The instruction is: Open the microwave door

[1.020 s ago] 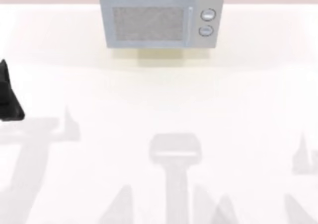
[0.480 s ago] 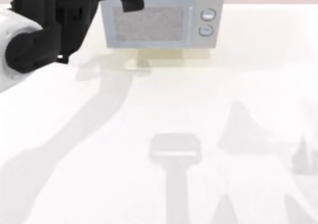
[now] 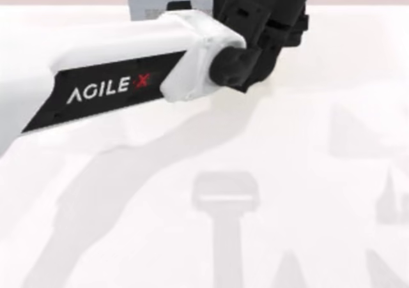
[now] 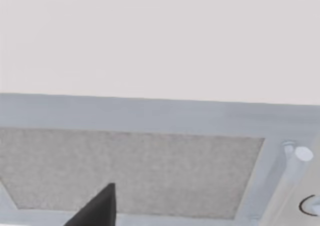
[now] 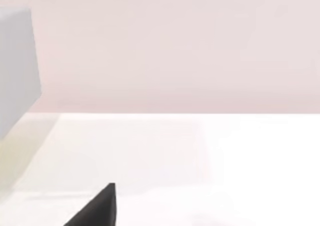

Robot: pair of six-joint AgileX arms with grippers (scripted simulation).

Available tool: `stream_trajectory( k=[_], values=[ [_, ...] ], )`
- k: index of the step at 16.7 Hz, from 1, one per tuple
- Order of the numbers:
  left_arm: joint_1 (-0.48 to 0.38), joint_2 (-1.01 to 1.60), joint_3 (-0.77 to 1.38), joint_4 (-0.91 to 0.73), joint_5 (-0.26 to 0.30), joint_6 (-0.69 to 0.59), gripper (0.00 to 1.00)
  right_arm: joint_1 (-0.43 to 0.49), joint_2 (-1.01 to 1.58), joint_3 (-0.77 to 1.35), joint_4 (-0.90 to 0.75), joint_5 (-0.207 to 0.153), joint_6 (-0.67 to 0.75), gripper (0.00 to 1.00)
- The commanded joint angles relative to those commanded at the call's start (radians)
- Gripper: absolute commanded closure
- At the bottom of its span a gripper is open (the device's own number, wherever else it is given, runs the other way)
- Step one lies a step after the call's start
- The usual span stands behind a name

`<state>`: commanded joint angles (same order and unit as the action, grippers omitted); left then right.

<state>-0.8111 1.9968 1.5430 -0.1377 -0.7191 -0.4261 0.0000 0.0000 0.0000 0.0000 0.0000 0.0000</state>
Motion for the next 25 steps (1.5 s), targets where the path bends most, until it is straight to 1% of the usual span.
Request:
stream_trajectory(
  k=[3,8,10,16,20,25],
  values=[
    [-0.024,0.051,0.042,-0.009,-0.022,-0.010,0.00,0.000,0.000,0.000,0.000,0.000,0.000,0.00],
    [-0.018,0.052,0.041,-0.007,-0.018,-0.008,0.00,0.000,0.000,0.000,0.000,0.000,0.000,0.00],
    [-0.003,0.090,0.079,0.004,-0.004,0.006,0.00,0.000,0.000,0.000,0.000,0.000,0.000,0.00],
    [0.080,0.271,0.249,0.053,0.068,0.065,0.00,0.000,0.000,0.000,0.000,0.000,0.000,0.00],
    [0.084,0.279,0.256,0.055,0.072,0.068,0.00,0.000,0.000,0.000,0.000,0.000,0.000,0.00],
    [0.084,0.279,0.256,0.055,0.072,0.068,0.38,0.000,0.000,0.000,0.000,0.000,0.000,0.00]
  ],
)
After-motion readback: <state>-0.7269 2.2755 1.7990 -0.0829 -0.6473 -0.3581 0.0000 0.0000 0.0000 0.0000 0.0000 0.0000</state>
